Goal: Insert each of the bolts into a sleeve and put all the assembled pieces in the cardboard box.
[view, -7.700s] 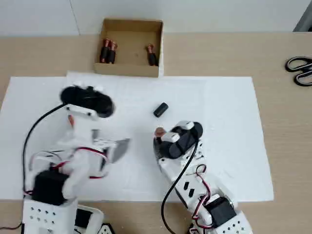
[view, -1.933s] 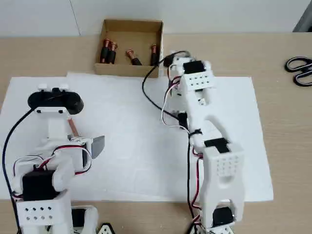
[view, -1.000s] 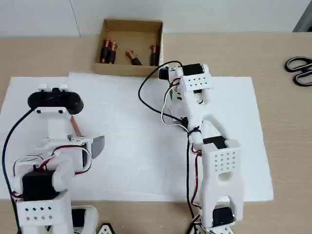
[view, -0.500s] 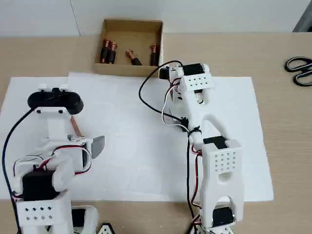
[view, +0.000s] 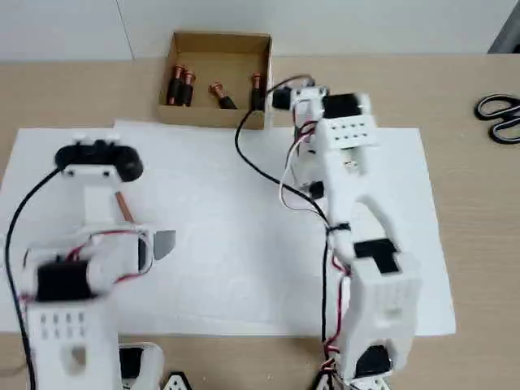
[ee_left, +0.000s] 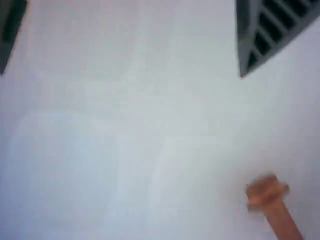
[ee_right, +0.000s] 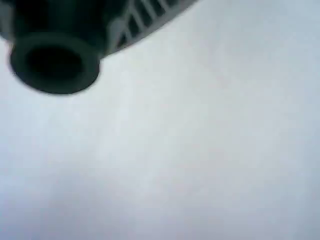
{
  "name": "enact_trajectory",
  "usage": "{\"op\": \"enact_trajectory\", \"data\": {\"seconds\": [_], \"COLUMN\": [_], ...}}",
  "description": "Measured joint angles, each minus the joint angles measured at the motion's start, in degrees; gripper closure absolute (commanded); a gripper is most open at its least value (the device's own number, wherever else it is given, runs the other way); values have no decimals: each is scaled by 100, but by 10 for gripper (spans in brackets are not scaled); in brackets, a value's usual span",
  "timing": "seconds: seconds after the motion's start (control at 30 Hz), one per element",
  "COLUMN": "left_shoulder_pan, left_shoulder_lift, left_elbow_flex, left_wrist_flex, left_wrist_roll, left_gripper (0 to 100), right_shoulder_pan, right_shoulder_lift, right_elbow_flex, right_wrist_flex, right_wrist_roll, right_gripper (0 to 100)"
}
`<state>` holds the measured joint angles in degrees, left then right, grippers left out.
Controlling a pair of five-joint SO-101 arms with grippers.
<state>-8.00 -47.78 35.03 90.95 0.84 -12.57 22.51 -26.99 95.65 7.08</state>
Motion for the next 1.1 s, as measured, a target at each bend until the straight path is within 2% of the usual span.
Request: {"op": "enact_trajectory", "data": {"seconds": [0.13,0.3,0.4,0.5,0.63,0.97,1.1], "left_shoulder_pan": [0,-18,-343,-826,-1204,-1248,-1248], "left_shoulder_lift": [1415,3007,3745,4325,4818,5415,5468], "left_elbow_flex": [-703,-1565,-1952,-2127,-2136,-2136,-2136], "left_wrist_flex": [70,70,18,-176,-360,-844,-1073], "left_wrist_roll": [0,44,141,343,404,475,958], "left_gripper": [720,721,723,769,830,836,836], "right_shoulder_pan": [-26,26,123,176,202,193,193], "right_shoulder_lift": [-695,-791,-791,-791,-800,-800,-800], "right_elbow_flex": [501,932,1073,1204,1213,1213,1213], "right_wrist_flex": [9,18,18,18,9,9,9], "right_wrist_roll": [176,211,211,211,211,211,211], "right_gripper": [995,995,995,994,994,994,994]}}
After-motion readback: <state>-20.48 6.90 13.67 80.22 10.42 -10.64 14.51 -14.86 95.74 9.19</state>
